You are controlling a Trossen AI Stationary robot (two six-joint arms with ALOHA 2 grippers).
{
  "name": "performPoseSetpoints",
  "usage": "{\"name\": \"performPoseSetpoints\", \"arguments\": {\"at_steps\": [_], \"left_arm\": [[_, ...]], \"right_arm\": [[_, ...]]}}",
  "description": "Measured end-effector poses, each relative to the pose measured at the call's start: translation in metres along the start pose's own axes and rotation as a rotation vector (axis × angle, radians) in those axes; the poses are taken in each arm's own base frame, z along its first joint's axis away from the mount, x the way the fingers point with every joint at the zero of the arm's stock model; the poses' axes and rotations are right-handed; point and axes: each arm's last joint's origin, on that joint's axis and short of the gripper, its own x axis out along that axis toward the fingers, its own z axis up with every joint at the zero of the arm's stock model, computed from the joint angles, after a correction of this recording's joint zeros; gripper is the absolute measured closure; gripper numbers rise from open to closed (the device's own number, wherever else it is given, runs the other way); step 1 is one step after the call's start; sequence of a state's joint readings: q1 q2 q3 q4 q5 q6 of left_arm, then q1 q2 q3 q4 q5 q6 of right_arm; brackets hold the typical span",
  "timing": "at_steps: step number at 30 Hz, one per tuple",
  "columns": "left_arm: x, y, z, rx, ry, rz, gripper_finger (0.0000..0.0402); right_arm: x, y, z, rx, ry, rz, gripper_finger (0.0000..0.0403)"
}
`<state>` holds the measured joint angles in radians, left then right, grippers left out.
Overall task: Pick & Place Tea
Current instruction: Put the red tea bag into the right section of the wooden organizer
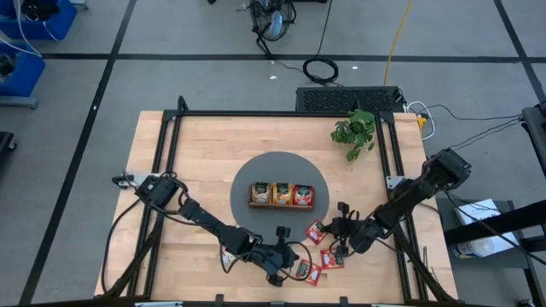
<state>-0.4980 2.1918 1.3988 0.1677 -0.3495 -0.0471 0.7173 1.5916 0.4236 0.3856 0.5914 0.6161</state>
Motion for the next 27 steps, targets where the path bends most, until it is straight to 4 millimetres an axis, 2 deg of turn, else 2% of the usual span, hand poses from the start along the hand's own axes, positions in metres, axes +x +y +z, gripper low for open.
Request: {"name": "performPoseSetpoints", "arguments": {"at_steps": [11, 19, 27], "left_arm": [[0.0, -0.001, -0.002, 0.018, 0.019, -0.004, 0.0392], [0.0, 0.0, -0.002, 0.02, 0.015, -0.008, 0.0392], [0.012, 0.0, -0.012, 0.02, 0.016, -0.007, 0.0392]], "right_arm": [[0.023, 0.012, 0.008, -0.109, -0.059, 0.218, 0.0403], [0.03, 0.025, 0.018, -0.178, -0.087, 0.229, 0.0403], [0.03, 0.029, 0.027, -0.167, -0.128, 0.234, 0.0403]]}}
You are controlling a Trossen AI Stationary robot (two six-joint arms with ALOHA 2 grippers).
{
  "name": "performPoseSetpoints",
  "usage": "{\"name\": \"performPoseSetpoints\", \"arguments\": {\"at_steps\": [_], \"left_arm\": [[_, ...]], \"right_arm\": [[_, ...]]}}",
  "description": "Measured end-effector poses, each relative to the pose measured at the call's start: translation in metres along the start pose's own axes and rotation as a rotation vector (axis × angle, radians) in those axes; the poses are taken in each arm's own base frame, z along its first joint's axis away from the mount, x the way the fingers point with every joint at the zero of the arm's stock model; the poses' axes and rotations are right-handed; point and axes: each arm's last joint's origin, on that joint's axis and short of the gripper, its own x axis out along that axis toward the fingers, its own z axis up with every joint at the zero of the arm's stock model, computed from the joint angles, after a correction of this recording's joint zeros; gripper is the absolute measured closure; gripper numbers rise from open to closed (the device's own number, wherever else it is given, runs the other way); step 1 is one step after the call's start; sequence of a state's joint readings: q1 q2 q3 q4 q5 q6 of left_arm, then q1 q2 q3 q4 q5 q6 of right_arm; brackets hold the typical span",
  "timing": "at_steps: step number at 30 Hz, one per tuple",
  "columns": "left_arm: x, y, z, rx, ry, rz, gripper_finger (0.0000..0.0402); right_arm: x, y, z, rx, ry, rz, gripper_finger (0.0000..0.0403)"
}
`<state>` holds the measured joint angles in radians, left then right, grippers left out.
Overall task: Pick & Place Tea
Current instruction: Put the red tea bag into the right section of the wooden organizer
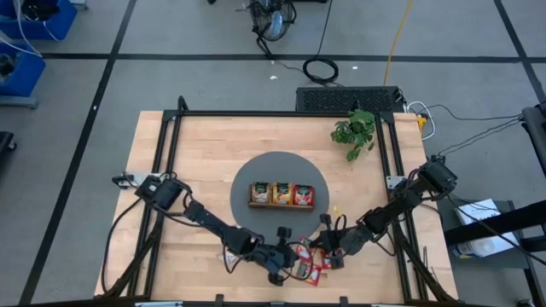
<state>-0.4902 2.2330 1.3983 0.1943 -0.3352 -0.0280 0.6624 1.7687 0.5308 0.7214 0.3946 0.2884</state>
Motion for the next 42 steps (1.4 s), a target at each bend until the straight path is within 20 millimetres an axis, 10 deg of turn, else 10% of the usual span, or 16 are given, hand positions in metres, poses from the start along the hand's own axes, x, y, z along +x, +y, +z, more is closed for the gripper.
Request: {"name": "performPoseSetpoints", "arguments": {"at_steps": [23, 42], "left_arm": [[0.019, 0.011, -0.012, -0.034, -0.008, -0.014, 0.0392], [0.038, 0.021, -0.036, -0.105, 0.068, -0.008, 0.0392]], "right_arm": [[-0.017, 0.009, 0.006, 0.051, 0.032, 0.008, 0.0382], [-0.043, -0.011, 0.014, 0.359, 0.15, -0.063, 0.0249]]}}
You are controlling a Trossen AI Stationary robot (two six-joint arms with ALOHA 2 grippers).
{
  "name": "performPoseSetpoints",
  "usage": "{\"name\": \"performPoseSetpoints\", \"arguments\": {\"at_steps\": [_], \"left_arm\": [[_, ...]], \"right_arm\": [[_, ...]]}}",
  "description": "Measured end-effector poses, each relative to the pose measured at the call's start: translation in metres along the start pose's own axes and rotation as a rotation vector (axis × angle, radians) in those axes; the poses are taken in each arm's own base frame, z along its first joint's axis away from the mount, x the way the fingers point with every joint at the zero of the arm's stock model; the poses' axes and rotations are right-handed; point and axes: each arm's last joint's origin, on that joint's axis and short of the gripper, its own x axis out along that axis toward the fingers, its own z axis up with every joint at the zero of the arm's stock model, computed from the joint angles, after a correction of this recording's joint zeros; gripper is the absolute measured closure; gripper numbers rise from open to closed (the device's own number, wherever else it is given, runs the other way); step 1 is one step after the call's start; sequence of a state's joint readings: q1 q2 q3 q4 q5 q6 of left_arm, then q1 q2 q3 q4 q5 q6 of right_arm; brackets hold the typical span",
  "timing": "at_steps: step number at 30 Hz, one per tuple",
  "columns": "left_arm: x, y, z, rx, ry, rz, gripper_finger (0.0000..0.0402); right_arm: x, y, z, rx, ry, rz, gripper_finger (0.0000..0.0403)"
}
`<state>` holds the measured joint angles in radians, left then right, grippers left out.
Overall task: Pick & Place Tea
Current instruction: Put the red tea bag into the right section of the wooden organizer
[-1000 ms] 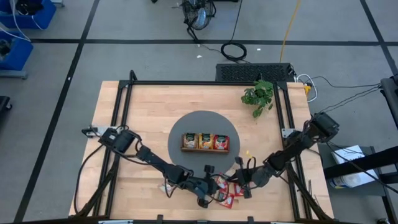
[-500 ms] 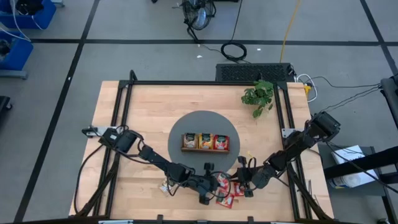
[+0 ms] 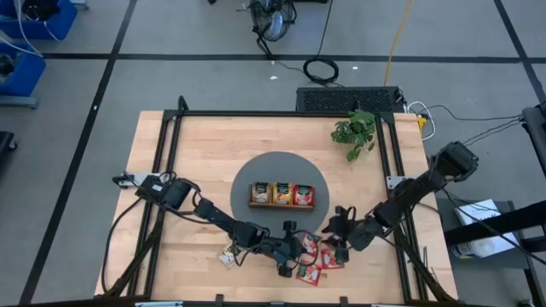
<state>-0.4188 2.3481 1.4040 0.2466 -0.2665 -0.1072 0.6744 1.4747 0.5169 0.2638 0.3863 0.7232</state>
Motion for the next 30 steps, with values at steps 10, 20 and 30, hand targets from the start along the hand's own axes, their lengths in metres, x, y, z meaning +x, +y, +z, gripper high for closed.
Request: {"name": "performPoseSetpoints", "arguments": {"at_steps": [10, 20, 30], "left_arm": [[0.002, 0.003, -0.001, -0.024, 0.001, -0.014, 0.0392], [0.002, 0.005, -0.001, -0.029, -0.003, -0.02, 0.0392], [0.003, 0.008, 0.0, -0.043, -0.016, -0.033, 0.0392]], "right_arm": [[-0.009, -0.025, -0.017, 0.377, 0.002, 0.103, 0.0238], [-0.004, -0.042, -0.029, 0.448, 0.016, 0.107, 0.0238], [0.015, -0.029, -0.014, 0.434, 0.13, 0.067, 0.0238]]}}
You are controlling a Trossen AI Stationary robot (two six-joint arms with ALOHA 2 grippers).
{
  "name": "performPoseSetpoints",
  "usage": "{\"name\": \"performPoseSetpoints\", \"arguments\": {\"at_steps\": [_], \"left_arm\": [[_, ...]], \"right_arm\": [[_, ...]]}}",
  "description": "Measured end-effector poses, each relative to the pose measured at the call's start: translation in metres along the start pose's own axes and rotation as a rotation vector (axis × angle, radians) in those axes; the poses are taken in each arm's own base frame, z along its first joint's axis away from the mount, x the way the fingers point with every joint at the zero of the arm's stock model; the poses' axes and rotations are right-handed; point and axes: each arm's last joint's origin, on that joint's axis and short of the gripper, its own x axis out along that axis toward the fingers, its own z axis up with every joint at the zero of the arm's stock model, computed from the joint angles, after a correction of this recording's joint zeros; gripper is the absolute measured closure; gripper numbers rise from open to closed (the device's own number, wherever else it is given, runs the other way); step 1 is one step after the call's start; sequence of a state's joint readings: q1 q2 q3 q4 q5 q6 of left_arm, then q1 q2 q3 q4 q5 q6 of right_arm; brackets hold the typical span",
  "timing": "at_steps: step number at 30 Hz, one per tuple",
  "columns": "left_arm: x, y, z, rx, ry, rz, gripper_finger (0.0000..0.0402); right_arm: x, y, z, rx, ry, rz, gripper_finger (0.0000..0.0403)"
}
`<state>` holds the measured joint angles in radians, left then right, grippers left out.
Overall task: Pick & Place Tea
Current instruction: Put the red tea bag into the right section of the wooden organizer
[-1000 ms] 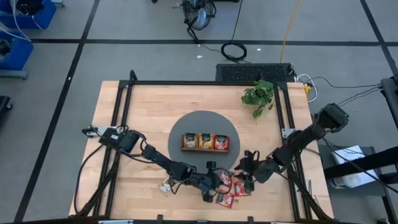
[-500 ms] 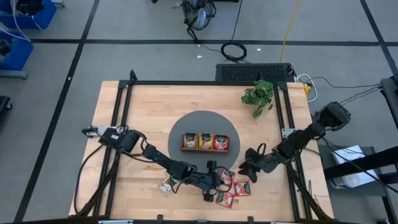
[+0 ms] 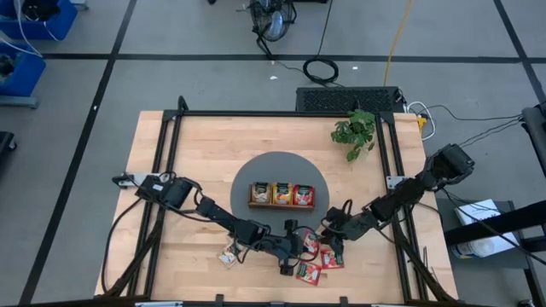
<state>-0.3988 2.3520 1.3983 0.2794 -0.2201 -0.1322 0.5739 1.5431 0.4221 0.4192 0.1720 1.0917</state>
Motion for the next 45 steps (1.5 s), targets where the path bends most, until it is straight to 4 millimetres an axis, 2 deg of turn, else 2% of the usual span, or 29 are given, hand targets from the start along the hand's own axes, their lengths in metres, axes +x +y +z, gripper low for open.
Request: {"name": "performPoseSetpoints", "arguments": {"at_steps": [9, 13, 21, 27, 31, 39, 42, 45], "left_arm": [[0.0, 0.001, 0.001, 0.002, -0.009, 0.004, 0.0392], [0.001, 0.003, 0.003, -0.007, -0.022, 0.003, 0.0392], [0.001, 0.003, 0.003, -0.011, -0.025, 0.006, 0.0392], [-0.001, -0.001, 0.004, 0.048, -0.03, 0.011, 0.0392], [-0.013, -0.009, 0.012, 0.082, -0.031, -0.006, 0.0392], [-0.062, -0.036, 0.042, 0.134, -0.002, -0.061, 0.0392], [-0.075, -0.047, 0.038, 0.172, 0.077, -0.07, 0.0392], [-0.084, -0.058, 0.032, 0.184, 0.135, -0.085, 0.0392]], "right_arm": [[0.007, 0.004, -0.001, -0.035, 0.03, 0.033, 0.0248], [0.009, 0.006, -0.001, -0.094, 0.023, 0.07, 0.0282], [0.01, 0.009, 0.001, -0.172, 0.007, 0.085, 0.0389], [0.011, 0.016, 0.004, -0.236, 0.003, 0.102, 0.0394], [0.007, 0.023, 0.008, -0.277, -0.016, 0.147, 0.0401], [-0.011, 0.035, 0.021, -0.345, -0.093, 0.222, 0.0402], [-0.021, 0.039, 0.034, -0.378, -0.154, 0.246, 0.0402], [-0.036, 0.041, 0.058, -0.387, -0.21, 0.207, 0.0402]]}}
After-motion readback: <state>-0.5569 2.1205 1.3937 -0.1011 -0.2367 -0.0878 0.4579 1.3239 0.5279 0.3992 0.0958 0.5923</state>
